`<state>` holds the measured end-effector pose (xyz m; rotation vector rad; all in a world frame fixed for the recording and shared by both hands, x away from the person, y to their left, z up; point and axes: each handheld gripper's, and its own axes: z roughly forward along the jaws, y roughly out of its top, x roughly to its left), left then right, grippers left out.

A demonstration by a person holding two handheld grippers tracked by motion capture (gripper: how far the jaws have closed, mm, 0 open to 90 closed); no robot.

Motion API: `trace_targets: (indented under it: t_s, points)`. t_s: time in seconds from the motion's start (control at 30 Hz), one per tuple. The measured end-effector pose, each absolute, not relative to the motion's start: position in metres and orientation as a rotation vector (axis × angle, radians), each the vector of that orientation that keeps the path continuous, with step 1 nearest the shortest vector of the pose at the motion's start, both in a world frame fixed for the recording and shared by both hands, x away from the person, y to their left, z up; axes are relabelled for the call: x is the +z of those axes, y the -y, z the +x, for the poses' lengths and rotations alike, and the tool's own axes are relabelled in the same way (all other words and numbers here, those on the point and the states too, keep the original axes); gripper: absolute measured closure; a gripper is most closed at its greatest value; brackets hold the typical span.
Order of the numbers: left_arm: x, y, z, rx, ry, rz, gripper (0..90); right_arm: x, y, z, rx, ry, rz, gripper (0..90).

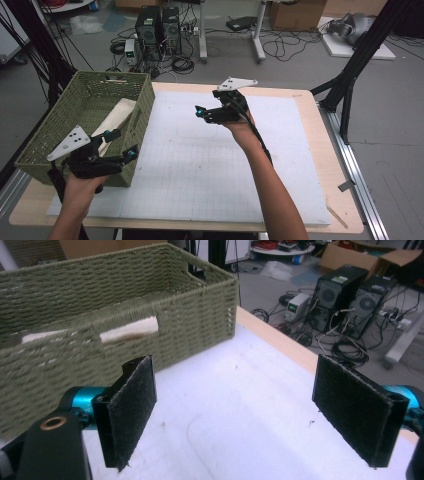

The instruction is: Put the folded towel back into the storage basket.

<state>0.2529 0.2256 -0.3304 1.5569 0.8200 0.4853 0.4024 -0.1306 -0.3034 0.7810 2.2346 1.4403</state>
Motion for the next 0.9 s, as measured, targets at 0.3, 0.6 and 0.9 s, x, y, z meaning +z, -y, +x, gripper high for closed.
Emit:
trace_targets:
  t_s: [0.3,0.6,0.9]
  points:
    - [-0.336,-0.198,0.258,0.435,-0.761,1.586,15.0,-0.318,0.178,0.376,1.423,-2.183,0.849,16.0]
    - [-0.349,-0.169,0.264,0.387,-0.696,1.652,15.3,-0.334,0.219,0.346,1.378,-2.116,0.888,16.0]
    - [-0.369,-0.146,0.275,0.352,-0.646,1.692,15.3,-0.356,0.259,0.321,1.339,-2.071,0.985,16.0]
